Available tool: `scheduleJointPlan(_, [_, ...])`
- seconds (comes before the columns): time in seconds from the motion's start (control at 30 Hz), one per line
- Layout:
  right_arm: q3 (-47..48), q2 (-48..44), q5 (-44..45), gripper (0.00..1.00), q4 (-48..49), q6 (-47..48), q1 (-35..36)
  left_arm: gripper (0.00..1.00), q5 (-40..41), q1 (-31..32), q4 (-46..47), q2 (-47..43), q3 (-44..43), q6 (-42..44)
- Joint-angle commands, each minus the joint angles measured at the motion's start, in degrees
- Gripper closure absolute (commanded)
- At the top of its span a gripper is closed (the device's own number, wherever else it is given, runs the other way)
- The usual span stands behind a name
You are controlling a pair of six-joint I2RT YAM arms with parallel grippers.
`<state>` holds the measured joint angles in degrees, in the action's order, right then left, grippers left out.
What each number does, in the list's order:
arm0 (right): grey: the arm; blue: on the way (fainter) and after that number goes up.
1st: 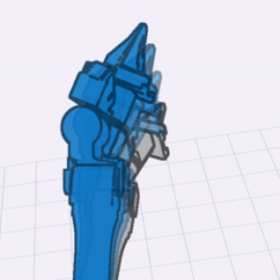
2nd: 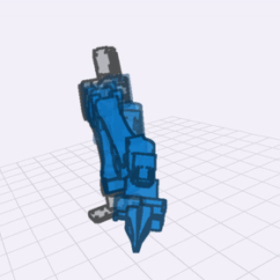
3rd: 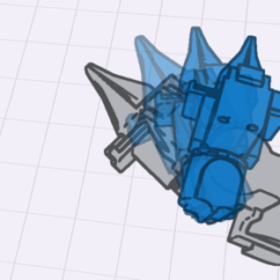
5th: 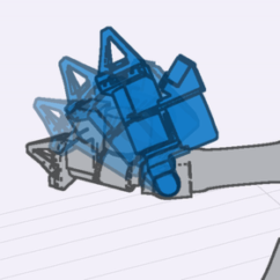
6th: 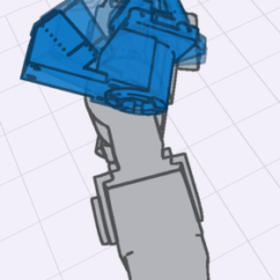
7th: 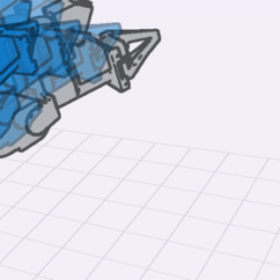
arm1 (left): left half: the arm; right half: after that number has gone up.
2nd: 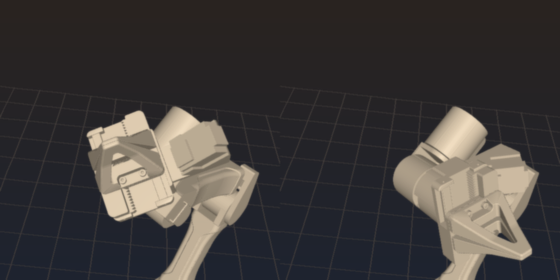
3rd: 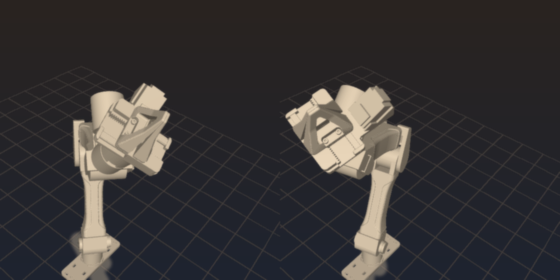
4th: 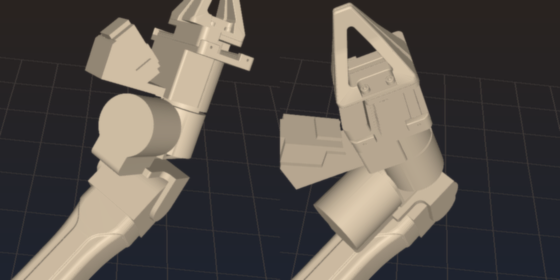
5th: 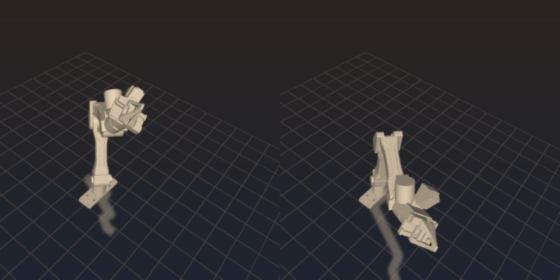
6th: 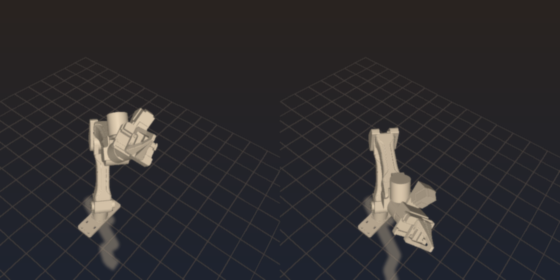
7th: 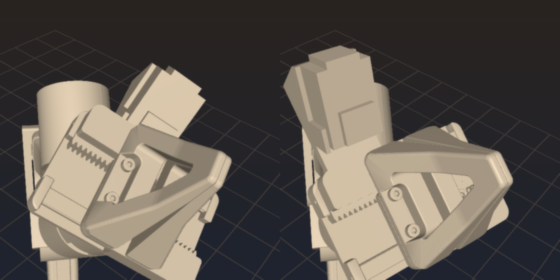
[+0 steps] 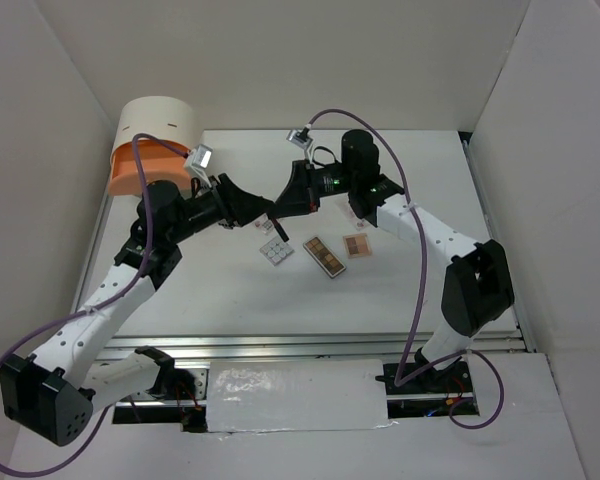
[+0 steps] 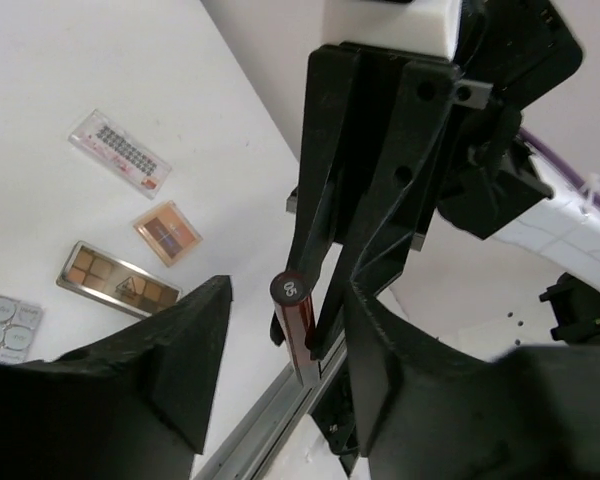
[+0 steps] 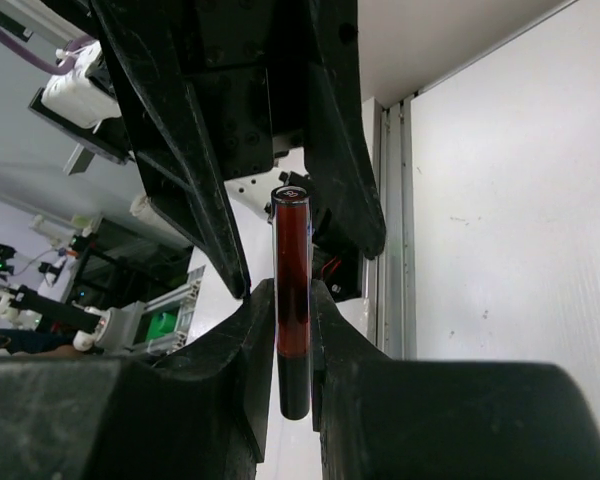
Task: Organize the makeup
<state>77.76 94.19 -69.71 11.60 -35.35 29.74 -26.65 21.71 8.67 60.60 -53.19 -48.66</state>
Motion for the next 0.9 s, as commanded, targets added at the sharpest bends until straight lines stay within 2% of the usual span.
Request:
scheduleJointPlan(0.0, [-1.55,-2.87,-3.23,0.81,9.05,-4.81,-0.21,0.41,-1.47,-0.53,4.43,-0.13,-1.04,-0.29])
scheduleJointPlan(0.27, [-1.55,-1.91,-4.02,0.8,12.21,-7.44,-0.21,0.68,-1.12,-0.88,5.84,-0.13,-0.69,-0.82])
scheduleJointPlan(0.4, [-3.83,-1.38,-4.99,0.73,20.91,-13.76,-0.21,0.86,-0.33,-0.97,4.52,0.66,-2.44,-0.73])
scheduleJointPlan(0.43, [-4.01,-1.21,-4.99,0.67,23.88,-16.04,-0.21,0.89,0.02,-0.97,4.43,0.75,-2.62,-0.82])
scheduleJointPlan(0.47, [-4.1,-1.12,-4.82,0.45,24.96,-16.85,-0.29,0.92,0.72,-1.06,3.82,0.84,-2.8,-0.9])
scheduleJointPlan(0.53, [-4.45,-0.59,-4.12,0.2,28.28,-19.91,-0.82,0.94,2.39,-1.15,2.24,1.01,-3.94,-1.08])
scheduleJointPlan(0.57, [-4.54,-0.33,-4.12,0.01,29.26,-20.8,-1.08,0.94,5.09,-1.24,1.01,1.01,-4.55,-1.26])
scheduleJointPlan(0.67, [-6.91,-0.41,-3.42,0.0,37.16,-27.29,-3.8,0.93,11.69,-2.81,-9.08,1.98,-9.2,-2.13])
scheduleJointPlan(0.7, [-9.0,-0.67,-2.98,0.0,41.45,-29.4,-5.9,0.94,15.98,-3.69,-15.02,2.85,-12.17,-3.01])
scheduleJointPlan(0.73, [-9.81,-1.11,-2.1,0.0,42.19,-31.34,-7.14,0.95,17.5,-6.05,-17.0,3.29,-13.42,-3.45])
scheduleJointPlan(0.8, [-12.27,-3.13,-0.61,0.0,40.54,-31.62,-9.42,0.94,22.59,-9.48,-22.25,4.09,-17.2,-5.9])
scheduleJointPlan(0.87, [-13.5,-6.37,3.06,0.0,34.32,-26.9,-12.5,0.93,26.38,-15.63,-26.84,4.79,-21.05,-8.27])
